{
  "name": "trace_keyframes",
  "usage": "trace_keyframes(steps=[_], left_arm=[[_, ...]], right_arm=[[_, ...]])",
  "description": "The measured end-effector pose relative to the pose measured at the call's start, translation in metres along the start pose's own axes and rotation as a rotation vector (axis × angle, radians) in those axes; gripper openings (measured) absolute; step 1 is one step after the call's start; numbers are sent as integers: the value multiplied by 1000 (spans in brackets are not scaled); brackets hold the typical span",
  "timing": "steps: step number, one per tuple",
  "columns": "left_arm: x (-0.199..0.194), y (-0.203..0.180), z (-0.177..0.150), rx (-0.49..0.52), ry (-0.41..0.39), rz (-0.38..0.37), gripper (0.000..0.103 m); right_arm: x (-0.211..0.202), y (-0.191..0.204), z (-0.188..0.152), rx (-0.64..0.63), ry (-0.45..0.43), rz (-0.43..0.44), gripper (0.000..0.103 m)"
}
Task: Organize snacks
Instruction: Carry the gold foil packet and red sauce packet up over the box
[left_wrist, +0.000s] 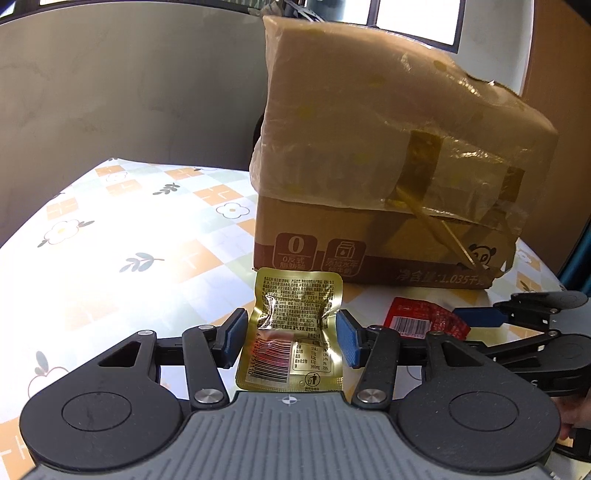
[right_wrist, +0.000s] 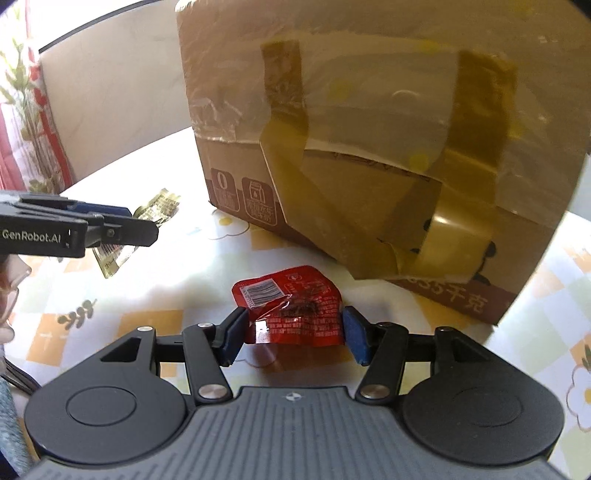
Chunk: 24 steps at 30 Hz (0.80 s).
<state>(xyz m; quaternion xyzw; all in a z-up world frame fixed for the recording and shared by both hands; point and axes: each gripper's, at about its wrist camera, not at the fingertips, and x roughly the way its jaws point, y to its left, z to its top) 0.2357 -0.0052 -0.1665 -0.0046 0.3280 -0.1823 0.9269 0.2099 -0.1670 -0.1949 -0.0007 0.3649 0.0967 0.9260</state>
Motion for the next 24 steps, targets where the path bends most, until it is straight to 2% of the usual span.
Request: trace_keyframes(steps=[9,24], left_arm=[[-13,2,3,-7,-27,-13,55],[-35,7,11,-20,-85,-11,55]], right_arm=[[-29,2,-8,67,-57,12,58],[-64,21,8,37,-149,50,58]])
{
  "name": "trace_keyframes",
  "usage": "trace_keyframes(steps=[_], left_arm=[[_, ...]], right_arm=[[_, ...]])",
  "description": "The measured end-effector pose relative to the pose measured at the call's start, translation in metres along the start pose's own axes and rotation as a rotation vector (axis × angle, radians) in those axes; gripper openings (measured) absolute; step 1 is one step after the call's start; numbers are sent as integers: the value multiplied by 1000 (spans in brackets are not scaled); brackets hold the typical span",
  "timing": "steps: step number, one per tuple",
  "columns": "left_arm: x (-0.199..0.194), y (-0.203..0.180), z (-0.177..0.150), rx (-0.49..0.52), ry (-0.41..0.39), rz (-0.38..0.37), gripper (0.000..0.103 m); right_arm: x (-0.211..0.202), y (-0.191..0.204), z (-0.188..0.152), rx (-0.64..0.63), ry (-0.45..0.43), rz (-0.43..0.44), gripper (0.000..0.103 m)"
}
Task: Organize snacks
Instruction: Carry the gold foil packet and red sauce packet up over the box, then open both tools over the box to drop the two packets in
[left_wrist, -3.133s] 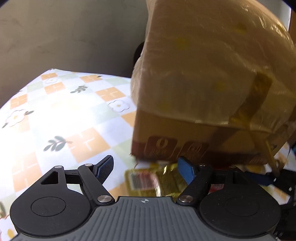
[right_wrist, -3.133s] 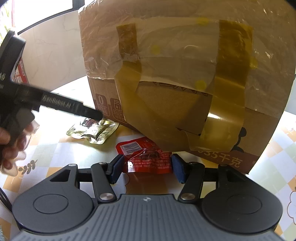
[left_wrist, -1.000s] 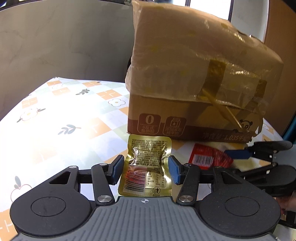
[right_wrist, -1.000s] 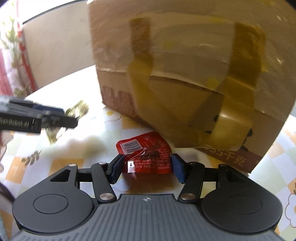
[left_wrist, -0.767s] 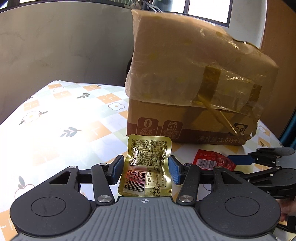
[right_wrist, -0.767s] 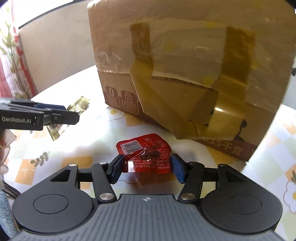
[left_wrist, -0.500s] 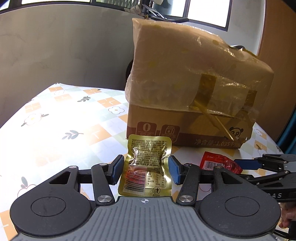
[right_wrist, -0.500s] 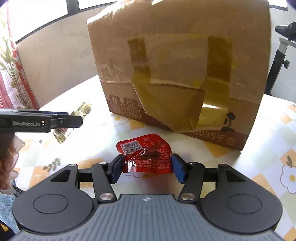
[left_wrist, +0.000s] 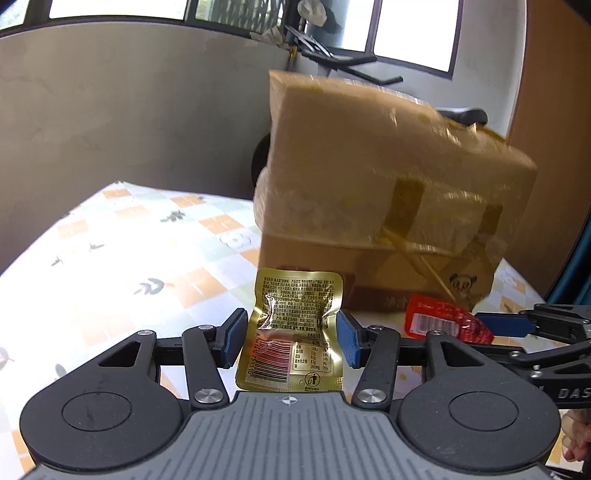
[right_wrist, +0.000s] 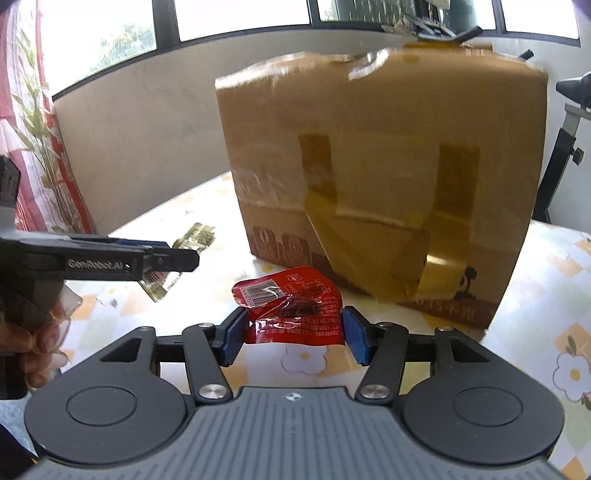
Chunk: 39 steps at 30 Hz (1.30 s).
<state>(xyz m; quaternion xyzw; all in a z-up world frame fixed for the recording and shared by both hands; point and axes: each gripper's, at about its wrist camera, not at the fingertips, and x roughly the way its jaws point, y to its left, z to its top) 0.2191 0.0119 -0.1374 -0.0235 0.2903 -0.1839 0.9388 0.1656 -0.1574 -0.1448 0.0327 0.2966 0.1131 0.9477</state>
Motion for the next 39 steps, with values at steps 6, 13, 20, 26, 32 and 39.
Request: trace_keyframes(steps=[6,13,20,26,32,39], left_arm=[[-17,7,32,-20,-72,5,55],[-36,-6,98,43,-213,-51,55],[-1,-36,167,117,-236,-88,57],[51,-50,190,134,-156,-57,57],[71,-47,194,166,-111,-40,59],[59,-34,189,129,-107,-50,92]], right_arm=[[-22,6,32,-10,-101,51,58],[-53,-9,101,-16,-274,70,58],[-28,-41,170,-110,-245,-74,58],[25,-83,198,-18,-99,-189,58],[38,-106,192,50,-52,-228,61],[22,-104,192,36,-70,-248,82]])
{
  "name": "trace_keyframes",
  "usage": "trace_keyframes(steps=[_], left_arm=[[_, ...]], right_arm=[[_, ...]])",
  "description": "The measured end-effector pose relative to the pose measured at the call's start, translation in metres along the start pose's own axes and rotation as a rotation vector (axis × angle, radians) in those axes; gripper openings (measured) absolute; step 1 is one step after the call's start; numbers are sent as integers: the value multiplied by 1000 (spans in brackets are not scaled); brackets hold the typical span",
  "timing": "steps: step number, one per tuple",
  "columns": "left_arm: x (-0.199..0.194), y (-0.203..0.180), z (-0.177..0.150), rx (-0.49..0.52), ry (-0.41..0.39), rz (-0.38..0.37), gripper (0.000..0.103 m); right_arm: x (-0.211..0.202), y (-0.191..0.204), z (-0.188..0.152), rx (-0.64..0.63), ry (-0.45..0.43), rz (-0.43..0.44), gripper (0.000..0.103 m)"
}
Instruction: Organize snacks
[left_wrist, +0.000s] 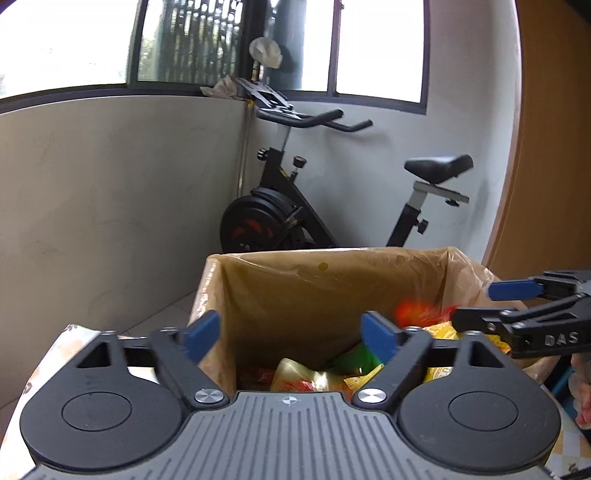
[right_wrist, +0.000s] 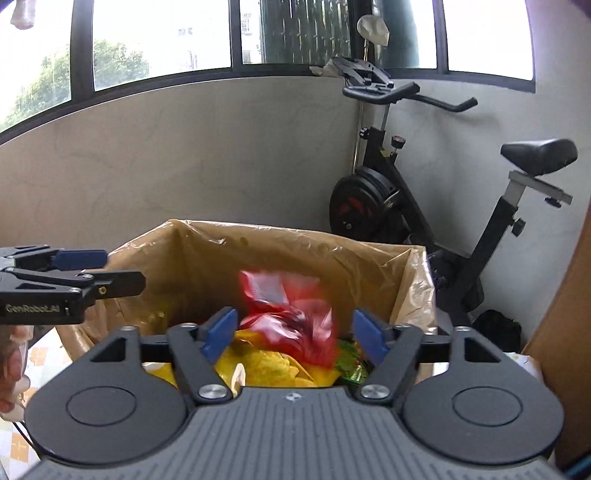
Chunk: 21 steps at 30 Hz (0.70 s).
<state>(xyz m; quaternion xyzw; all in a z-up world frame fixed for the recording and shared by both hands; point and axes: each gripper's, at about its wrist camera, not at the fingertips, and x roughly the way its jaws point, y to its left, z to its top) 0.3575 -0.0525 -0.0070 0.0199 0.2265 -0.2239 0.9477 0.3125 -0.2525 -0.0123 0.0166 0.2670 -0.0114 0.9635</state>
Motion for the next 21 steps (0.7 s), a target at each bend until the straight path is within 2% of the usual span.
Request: trace_keyframes(steps=[7,12,21], left_arm=[[-22,-6,1,12,-31,7,98],[-42,-6,1,-2,-53,-2,99],[-77,-8,1,-15,-90,63,103]], right_arm=[[-37,9,-3,33,-71,6,103],[-58,16,-3,62,-98,-5,103],[-94,21,-10,128,-142,-12,103]])
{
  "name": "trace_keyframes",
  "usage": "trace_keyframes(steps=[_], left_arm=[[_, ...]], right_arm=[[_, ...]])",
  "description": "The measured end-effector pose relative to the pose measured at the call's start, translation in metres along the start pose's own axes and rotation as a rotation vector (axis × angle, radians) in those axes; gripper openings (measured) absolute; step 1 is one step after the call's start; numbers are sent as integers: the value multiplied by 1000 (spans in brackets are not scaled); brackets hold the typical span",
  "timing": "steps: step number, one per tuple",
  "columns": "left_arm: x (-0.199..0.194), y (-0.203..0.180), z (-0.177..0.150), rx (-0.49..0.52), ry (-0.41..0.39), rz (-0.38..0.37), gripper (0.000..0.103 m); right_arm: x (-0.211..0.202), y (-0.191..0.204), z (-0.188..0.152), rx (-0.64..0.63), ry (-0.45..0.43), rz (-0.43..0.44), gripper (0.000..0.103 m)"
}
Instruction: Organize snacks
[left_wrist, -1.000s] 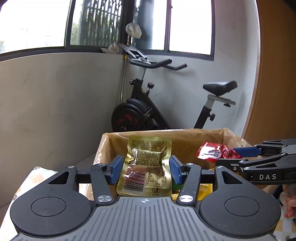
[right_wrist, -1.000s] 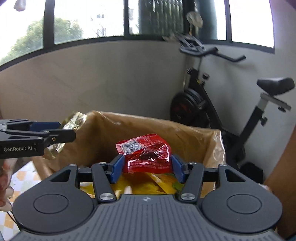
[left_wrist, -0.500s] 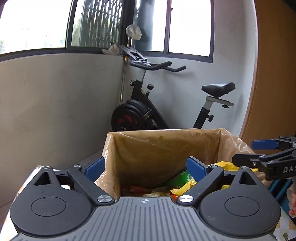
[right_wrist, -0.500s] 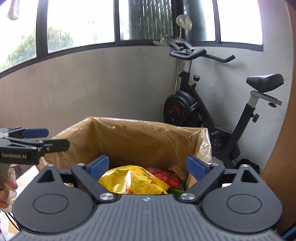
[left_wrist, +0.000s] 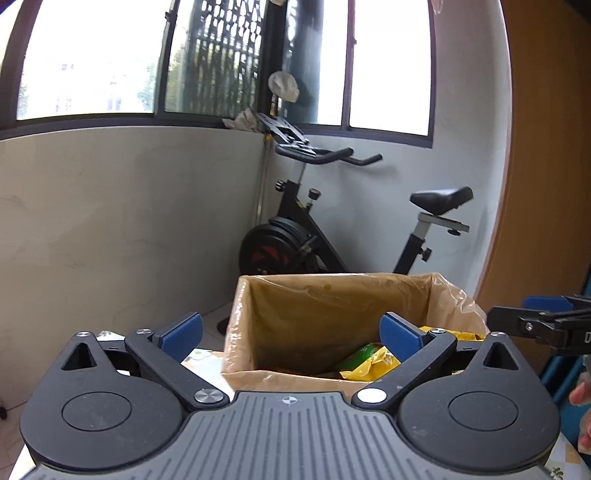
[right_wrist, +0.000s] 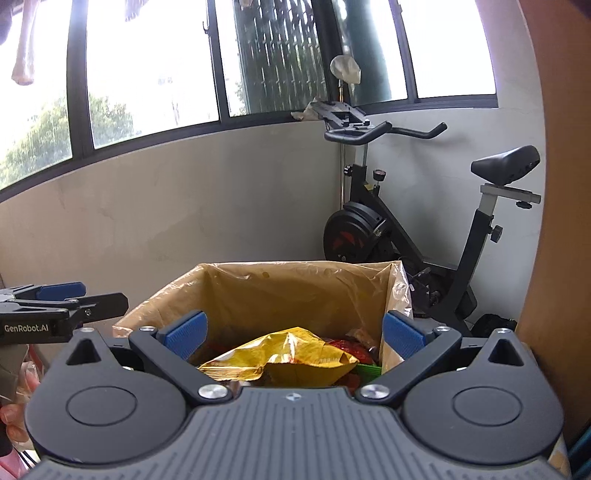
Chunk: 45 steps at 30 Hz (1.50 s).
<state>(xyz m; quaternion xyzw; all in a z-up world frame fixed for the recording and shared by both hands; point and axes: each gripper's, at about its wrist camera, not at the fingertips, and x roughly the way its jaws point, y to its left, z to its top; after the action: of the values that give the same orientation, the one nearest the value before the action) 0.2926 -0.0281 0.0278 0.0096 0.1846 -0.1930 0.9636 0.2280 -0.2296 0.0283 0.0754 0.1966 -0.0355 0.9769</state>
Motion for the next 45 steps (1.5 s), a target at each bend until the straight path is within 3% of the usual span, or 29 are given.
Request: trace_keyframes(steps=[6,17,45], left_arm=[[-16,-1,1,-23,-9,7,103],[-39,-3,-7,-40,-10,13,103],[-41,-6,-12,-50,12,20,102]], right_arm=[[-18,13,-7,-41,-9,-77,103],[-38,19,-19,-12,-9,-59,103],[-45,23,-23,-10,-5,-58,103]])
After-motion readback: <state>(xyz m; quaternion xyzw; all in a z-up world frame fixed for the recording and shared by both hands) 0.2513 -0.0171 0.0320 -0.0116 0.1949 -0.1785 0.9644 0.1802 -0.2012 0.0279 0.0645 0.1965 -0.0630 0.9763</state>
